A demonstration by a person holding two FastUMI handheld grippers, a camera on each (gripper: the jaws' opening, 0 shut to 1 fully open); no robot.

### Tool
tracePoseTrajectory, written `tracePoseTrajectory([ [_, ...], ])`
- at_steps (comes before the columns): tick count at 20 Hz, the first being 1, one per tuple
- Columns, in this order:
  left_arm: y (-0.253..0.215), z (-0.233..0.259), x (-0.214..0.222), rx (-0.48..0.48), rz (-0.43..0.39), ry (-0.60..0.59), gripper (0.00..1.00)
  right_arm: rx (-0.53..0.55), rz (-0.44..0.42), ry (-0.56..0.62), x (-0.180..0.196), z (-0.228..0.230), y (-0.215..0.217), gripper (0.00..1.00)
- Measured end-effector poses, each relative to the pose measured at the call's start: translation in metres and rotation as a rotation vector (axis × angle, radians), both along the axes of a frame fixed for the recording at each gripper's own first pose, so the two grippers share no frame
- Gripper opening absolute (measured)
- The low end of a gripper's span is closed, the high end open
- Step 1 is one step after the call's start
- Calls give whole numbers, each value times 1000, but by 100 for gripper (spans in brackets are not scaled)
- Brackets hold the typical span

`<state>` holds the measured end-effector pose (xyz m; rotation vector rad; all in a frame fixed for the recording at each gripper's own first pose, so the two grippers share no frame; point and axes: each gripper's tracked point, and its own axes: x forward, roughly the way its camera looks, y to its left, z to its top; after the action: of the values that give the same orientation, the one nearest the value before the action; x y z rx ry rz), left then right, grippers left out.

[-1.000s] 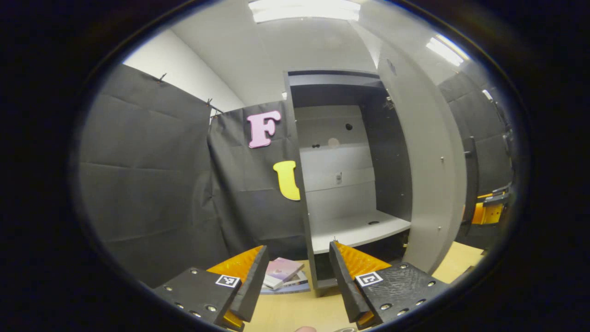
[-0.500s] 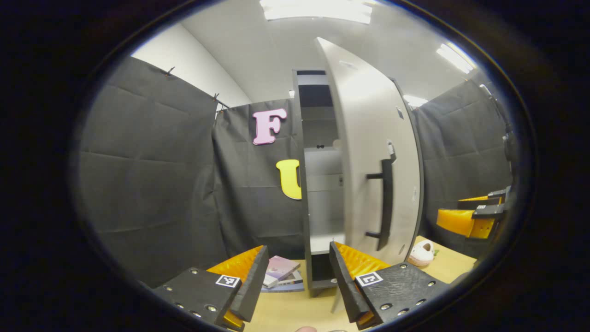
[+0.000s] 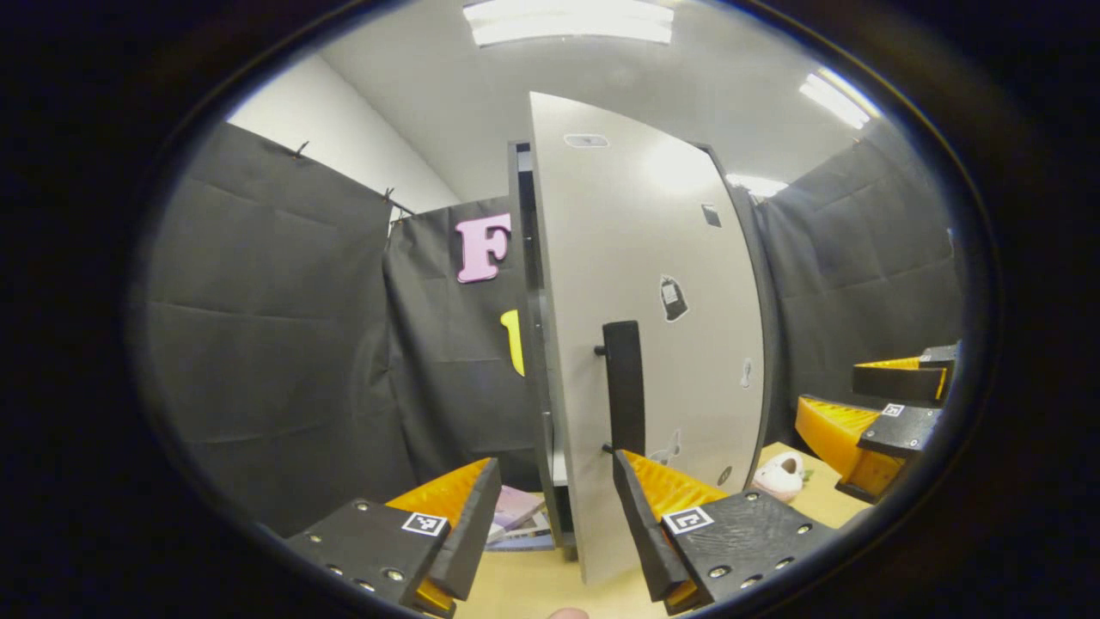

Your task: Open the cabinet door with the right hand, grasp the bottle in the cabinet with the left hand and place it on the coaster, then close the cabinet door with the right hand.

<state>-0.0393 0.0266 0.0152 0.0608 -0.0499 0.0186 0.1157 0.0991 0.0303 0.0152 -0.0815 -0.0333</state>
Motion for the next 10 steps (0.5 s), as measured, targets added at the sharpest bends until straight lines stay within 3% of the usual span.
tracePoseTrajectory([
  [4, -20, -3, -12, -27, -38, -10, 80, 14, -18, -19, -12, 0, -3, 94],
  [7, -25, 1, -15, -31, -43, -25, 71, 2, -20, 4, -14, -9, -7, 94],
  [9, -27, -2, -14, -42, -48, -23, 80, 5, -16, 17, -15, -13, -7, 94],
  [10, -27, -4, -13, -43, -47, -17, 80, 5, -18, 20, -16, -14, -8, 94],
])
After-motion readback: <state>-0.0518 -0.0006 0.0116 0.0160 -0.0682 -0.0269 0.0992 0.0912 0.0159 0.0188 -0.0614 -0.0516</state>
